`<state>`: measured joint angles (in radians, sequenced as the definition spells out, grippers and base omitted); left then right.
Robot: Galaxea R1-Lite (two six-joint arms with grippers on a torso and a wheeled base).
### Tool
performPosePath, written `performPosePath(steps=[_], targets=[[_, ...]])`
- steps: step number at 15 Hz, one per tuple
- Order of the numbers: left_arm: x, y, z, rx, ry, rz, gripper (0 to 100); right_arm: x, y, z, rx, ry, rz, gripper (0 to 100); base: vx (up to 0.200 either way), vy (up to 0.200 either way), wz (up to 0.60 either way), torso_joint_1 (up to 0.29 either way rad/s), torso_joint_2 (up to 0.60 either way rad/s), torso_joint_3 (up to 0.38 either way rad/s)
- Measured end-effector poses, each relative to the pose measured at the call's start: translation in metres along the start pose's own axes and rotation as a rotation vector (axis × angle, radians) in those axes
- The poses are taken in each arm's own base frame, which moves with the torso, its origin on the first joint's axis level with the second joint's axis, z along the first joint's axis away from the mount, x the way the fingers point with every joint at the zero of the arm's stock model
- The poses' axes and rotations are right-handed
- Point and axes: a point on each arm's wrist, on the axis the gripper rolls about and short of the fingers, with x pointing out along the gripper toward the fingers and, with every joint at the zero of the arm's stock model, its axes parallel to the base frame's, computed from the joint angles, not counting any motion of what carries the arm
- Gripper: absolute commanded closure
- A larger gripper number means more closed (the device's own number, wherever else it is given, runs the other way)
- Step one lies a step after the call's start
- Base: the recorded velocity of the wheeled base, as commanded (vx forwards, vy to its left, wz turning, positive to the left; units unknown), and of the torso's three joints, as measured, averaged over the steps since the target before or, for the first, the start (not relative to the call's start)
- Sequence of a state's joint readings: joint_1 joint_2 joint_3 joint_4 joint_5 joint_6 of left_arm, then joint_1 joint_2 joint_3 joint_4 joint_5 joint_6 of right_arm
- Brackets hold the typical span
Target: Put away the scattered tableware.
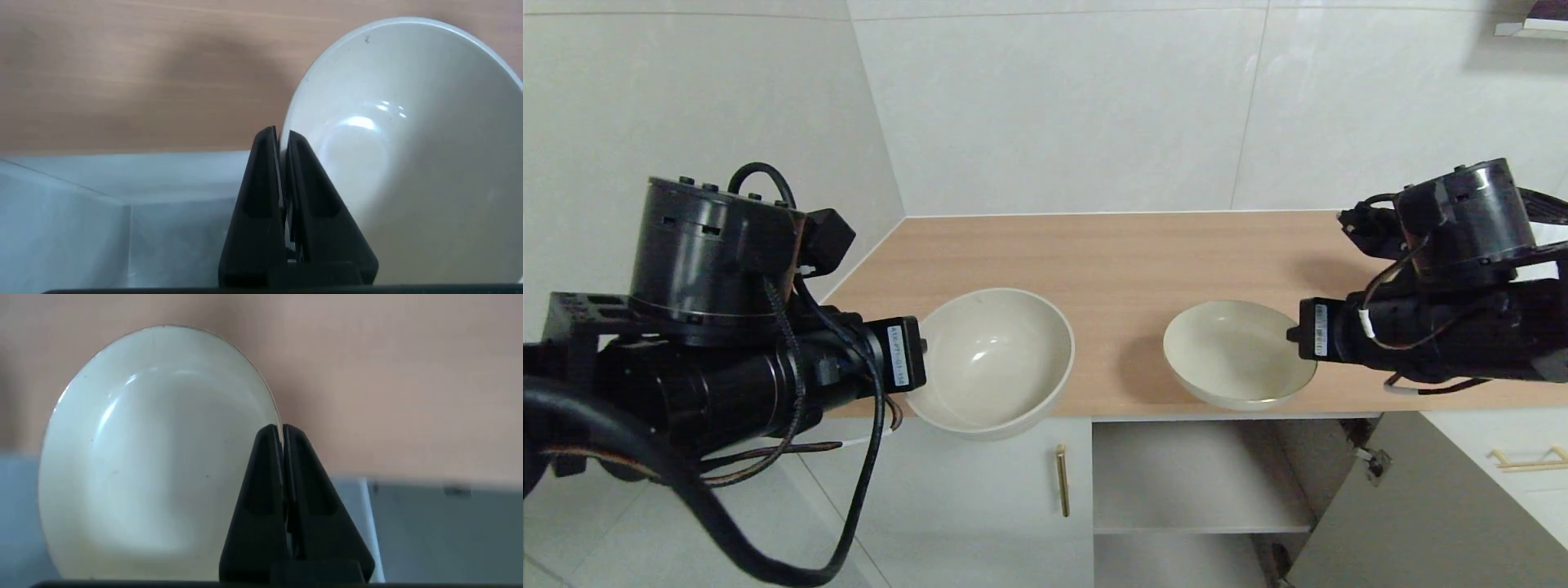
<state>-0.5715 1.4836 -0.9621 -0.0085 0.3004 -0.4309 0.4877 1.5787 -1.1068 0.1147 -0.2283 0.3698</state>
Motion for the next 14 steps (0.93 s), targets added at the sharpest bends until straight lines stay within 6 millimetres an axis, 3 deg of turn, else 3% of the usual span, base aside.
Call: performPosePath(steps=[4, 9, 14], targets=[[-0.003, -0.002, -0.003, 0.002, 0.005, -0.010, 100, -0.032, -0.004, -0.017, -0.024, 0.076, 0.114, 100, -0.050, 0.000, 0.00, 0.001, 0.00, 0.001], [-0.001, -0.002, -0.004, 0.005, 0.012, -0.007, 100, -0.037, -0.005, -0.019, -0.027, 0.067, 0.122, 100, -0.200, 0.000, 0.00, -0.005, 0.00, 0.003], [0.000, -0.002, -0.004, 0.009, 0.015, -0.007, 100, -0.036, -0.005, -0.019, -0.027, 0.068, 0.118, 100, 0.000, 0.000, 0.00, 0.000, 0.00, 0.000]])
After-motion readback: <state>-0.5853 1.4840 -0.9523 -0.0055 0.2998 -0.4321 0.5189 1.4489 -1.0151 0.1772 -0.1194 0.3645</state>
